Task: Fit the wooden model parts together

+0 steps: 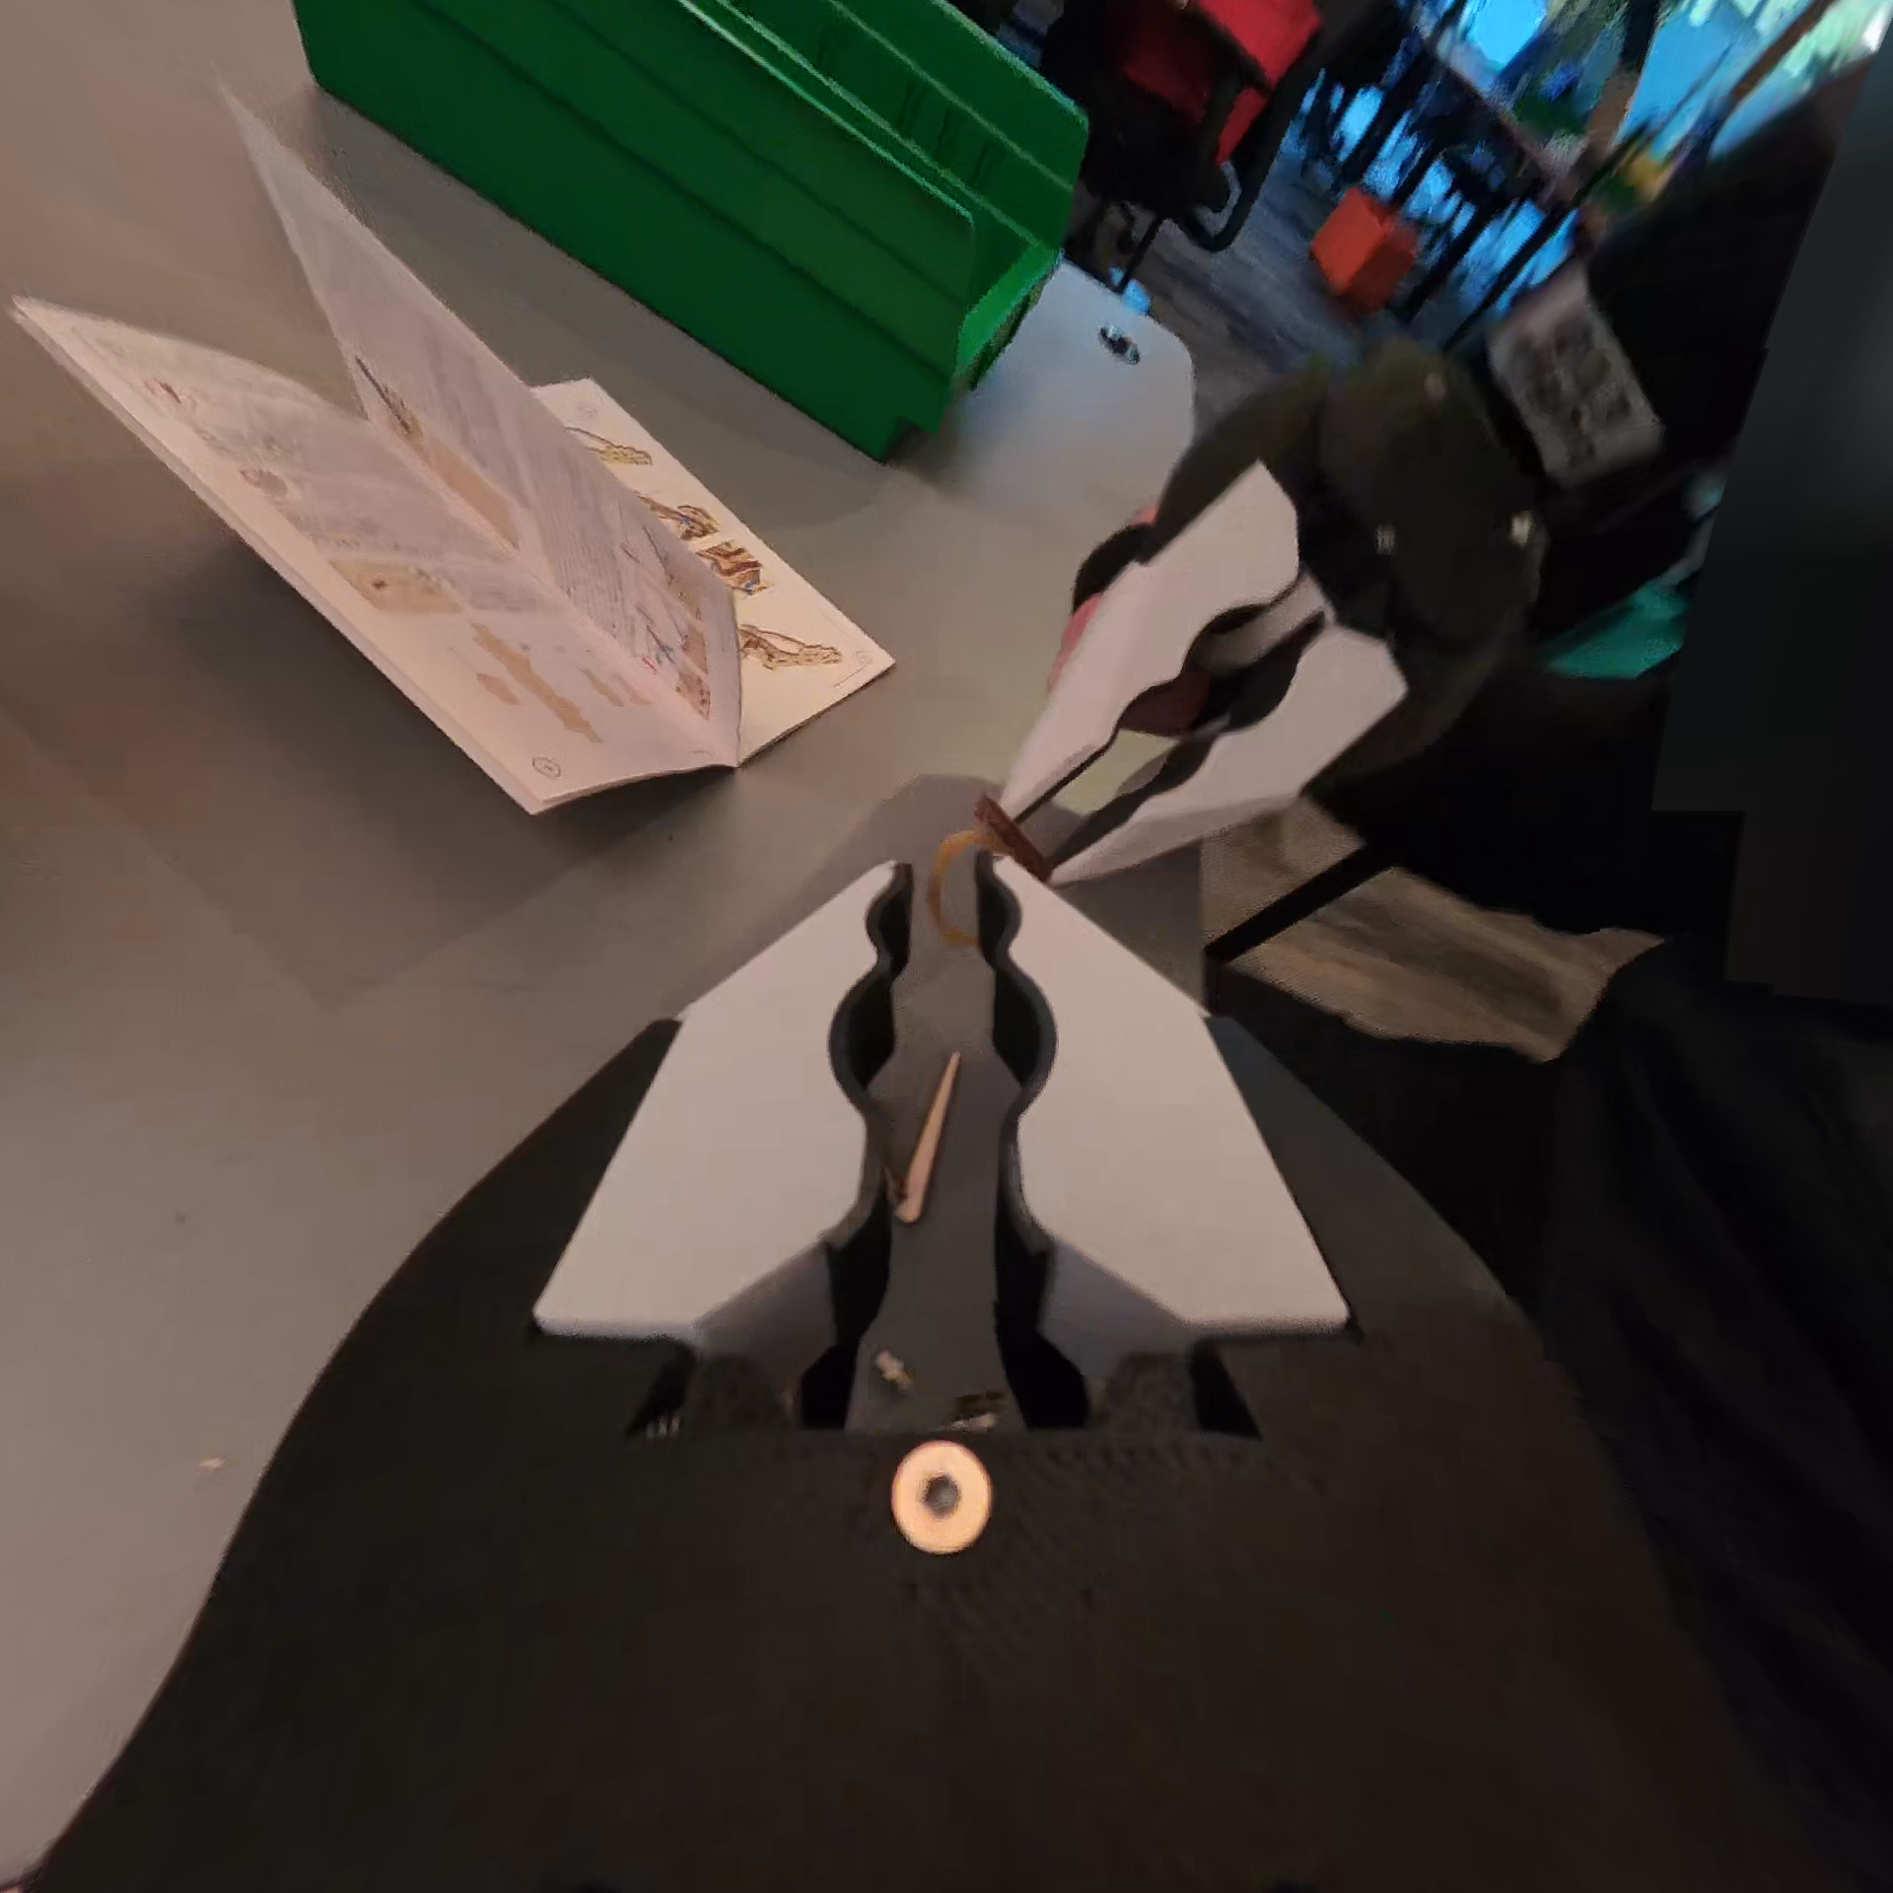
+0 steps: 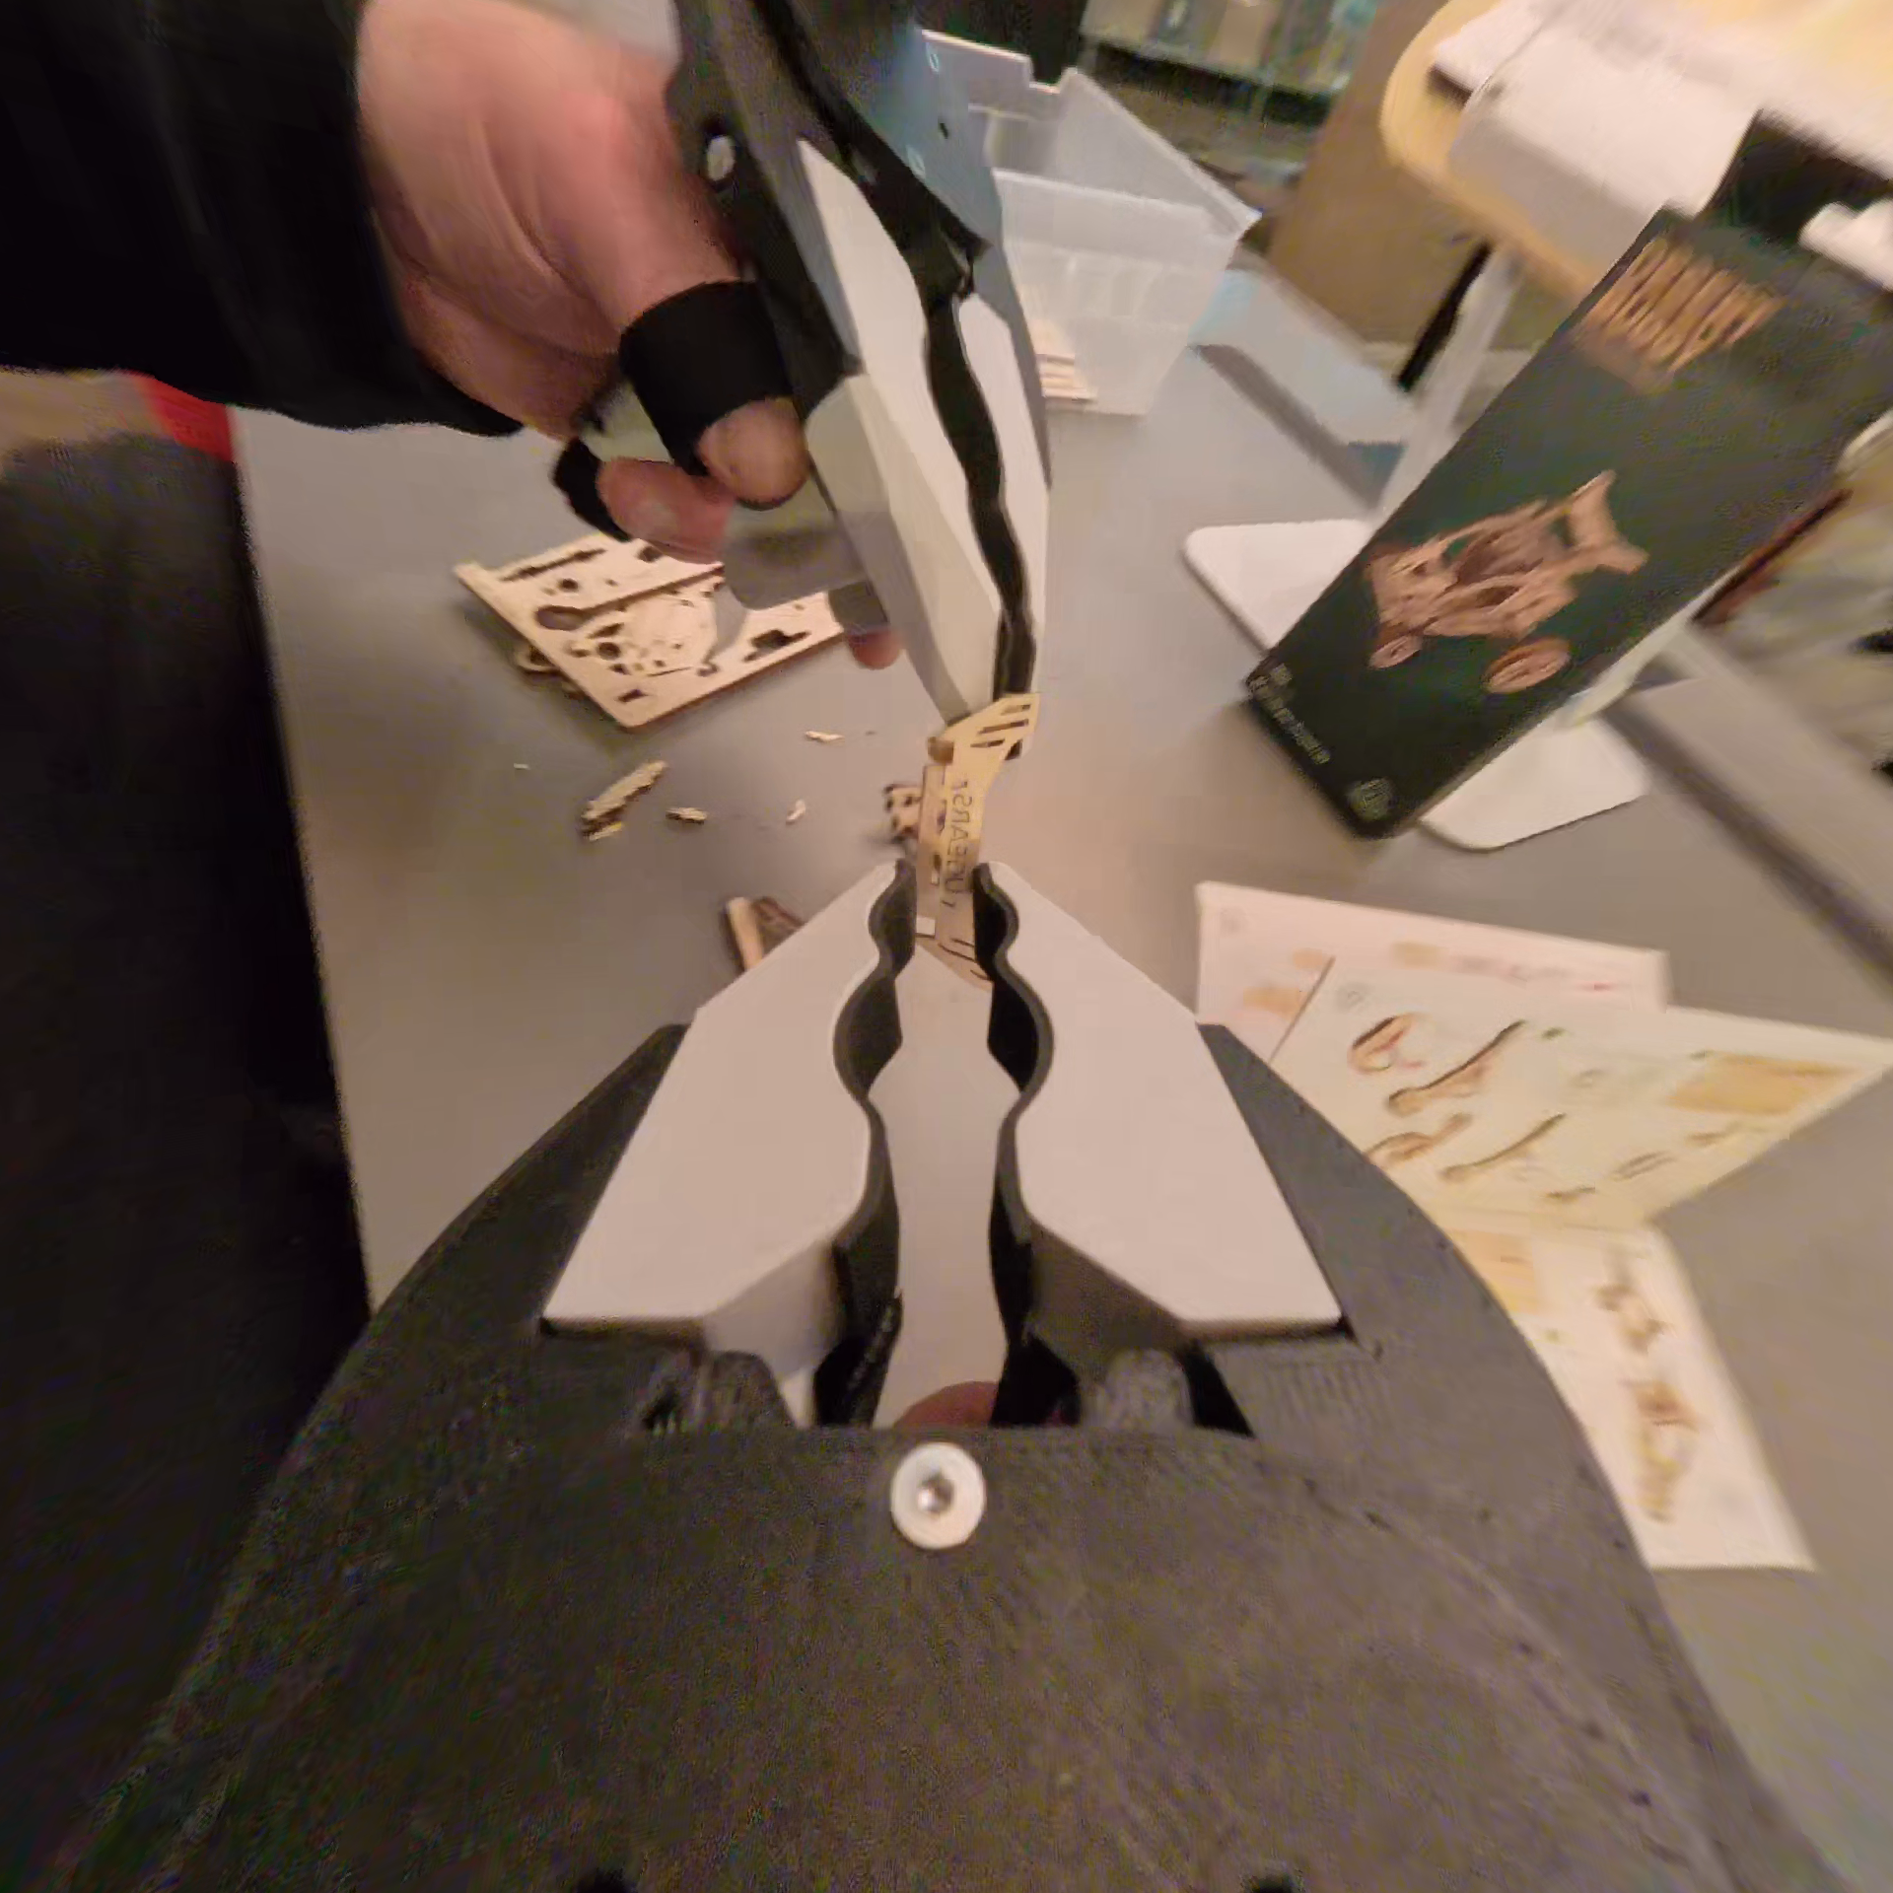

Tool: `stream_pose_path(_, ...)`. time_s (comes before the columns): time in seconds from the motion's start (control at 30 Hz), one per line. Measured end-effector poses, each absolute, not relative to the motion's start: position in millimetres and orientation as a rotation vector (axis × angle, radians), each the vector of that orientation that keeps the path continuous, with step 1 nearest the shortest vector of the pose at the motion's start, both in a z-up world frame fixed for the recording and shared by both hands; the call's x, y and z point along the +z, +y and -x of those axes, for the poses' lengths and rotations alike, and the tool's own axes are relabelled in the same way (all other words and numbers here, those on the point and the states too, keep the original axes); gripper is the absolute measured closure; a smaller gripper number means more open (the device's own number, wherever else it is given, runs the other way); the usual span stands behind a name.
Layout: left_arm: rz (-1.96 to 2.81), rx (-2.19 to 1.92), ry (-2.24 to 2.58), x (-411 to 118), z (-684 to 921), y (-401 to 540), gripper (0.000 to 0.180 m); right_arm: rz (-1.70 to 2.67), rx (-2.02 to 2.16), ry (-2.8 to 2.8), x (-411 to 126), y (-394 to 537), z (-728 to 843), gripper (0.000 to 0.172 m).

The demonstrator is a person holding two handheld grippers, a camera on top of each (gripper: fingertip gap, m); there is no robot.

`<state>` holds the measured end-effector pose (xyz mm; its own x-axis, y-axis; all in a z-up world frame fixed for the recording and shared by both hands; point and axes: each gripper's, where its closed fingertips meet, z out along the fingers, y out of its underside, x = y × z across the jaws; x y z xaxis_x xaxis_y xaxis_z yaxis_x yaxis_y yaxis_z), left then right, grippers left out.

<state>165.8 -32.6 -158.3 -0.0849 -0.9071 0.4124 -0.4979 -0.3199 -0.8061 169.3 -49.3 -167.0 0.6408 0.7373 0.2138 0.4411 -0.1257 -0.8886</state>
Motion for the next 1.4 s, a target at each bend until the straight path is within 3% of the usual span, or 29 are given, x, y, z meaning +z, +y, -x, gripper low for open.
stream_pose_path(0.13,1.636,-1.145,1.682,-168,-169,-42,0.180,1.873,0.553,-1.006,-190,-59,-175,0.163)
stream_pose_path(0.33,1.554,-0.948,1.809,-191,-186,-56,0.180,2.013,0.672,-1.030,-205,-72,-199,0.163)
stream_pose_path(0.57,1.147,-0.559,1.961,-186,-196,-54,0.156,2.060,0.935,-1.059,-204,-88,-198,0.163)
stream_pose_path(0.63,1.002,-0.449,2.030,-185,-195,-57,0.162,2.060,1.006,-1.053,-201,-87,-196,0.163)
stream_pose_path(0.83,0.868,-0.477,2.104,-179,-185,-72,0.145,2.000,1.169,-1.072,-188,-84,-185,0.163)
stream_pose_path(0.97,0.818,-0.384,2.111,-179,-181,-69,0.168,1.954,1.264,-1.115,-179,-86,-175,0.163)
stream_pose_path(1.13,0.873,-0.422,2.079,-176,-172,-63,0.161,1.840,1.422,-1.132,-165,-89,-173,0.164)
stream_pose_path(1.4,0.823,-0.570,2.023,-155,-165,-79,0.176,1.752,1.530,-1.187,-152,-97,-164,0.164)
